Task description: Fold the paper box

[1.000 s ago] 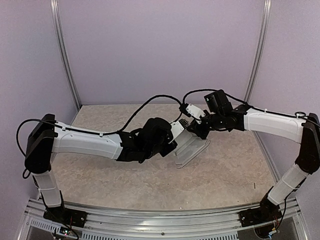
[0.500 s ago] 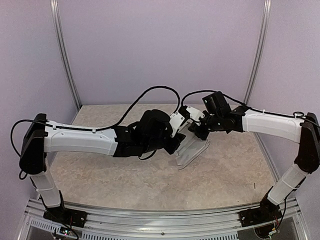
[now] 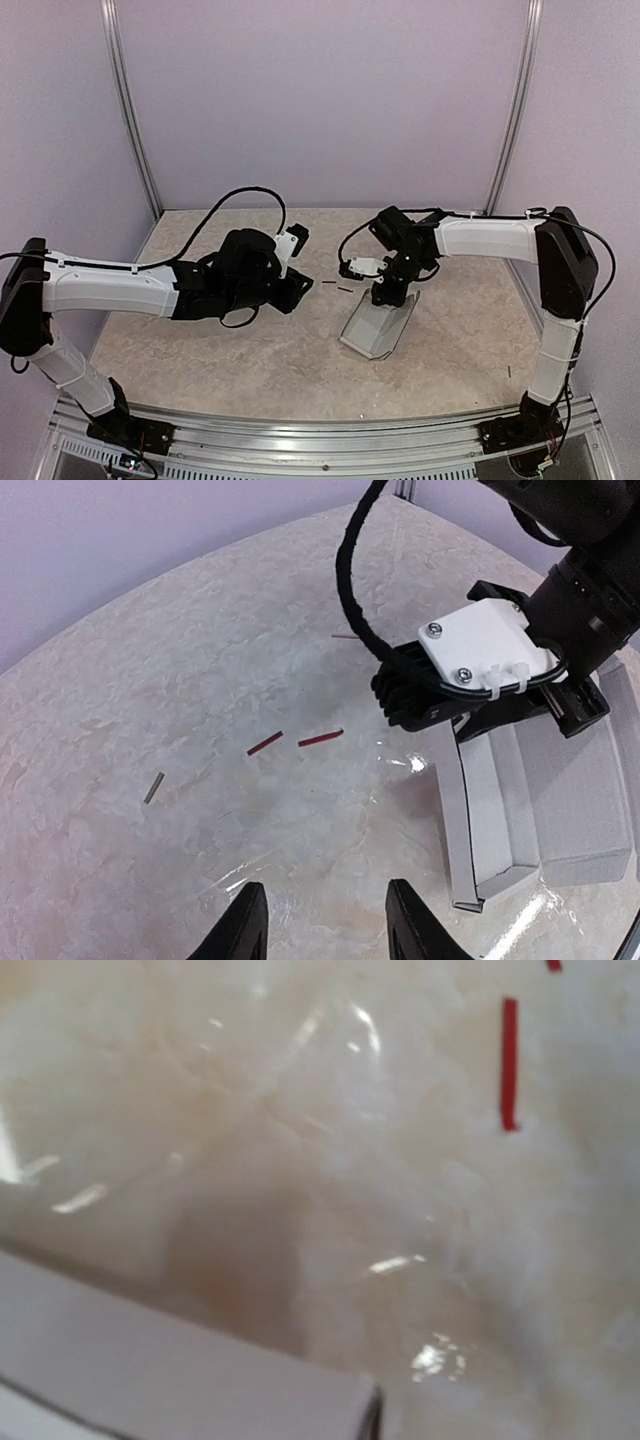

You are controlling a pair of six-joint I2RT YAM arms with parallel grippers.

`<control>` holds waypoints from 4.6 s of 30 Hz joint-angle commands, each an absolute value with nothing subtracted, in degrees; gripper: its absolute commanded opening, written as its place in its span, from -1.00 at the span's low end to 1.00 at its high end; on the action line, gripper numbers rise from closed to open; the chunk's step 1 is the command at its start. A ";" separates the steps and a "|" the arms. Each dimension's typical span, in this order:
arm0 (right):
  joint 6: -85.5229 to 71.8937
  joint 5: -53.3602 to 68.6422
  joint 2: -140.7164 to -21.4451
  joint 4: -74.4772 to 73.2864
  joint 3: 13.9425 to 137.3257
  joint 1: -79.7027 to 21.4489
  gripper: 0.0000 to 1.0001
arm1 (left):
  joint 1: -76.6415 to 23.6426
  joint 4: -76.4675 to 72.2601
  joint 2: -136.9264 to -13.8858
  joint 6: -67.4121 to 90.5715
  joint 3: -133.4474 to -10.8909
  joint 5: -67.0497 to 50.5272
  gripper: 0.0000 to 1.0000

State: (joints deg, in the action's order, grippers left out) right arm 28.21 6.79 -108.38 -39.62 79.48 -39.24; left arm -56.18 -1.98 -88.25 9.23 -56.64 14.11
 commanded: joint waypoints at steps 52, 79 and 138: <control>25.01 1.49 -111.87 -48.52 87.57 -37.07 -0.55 | -54.73 -9.93 -100.74 14.78 -58.16 -2.22 -0.20; 23.67 4.44 -109.86 -49.82 89.45 -30.72 -0.44 | -52.33 10.05 -124.11 24.36 -83.78 -19.63 -0.44; 21.42 39.28 -106.38 -55.12 91.83 -20.62 -0.25 | -64.30 -4.69 -109.76 -4.43 -71.41 30.38 -1.00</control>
State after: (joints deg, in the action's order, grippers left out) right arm 19.88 32.82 -106.80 -52.88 93.25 -20.23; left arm -63.79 -1.32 -110.65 0.03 -72.44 24.21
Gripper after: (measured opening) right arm 0.364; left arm 0.021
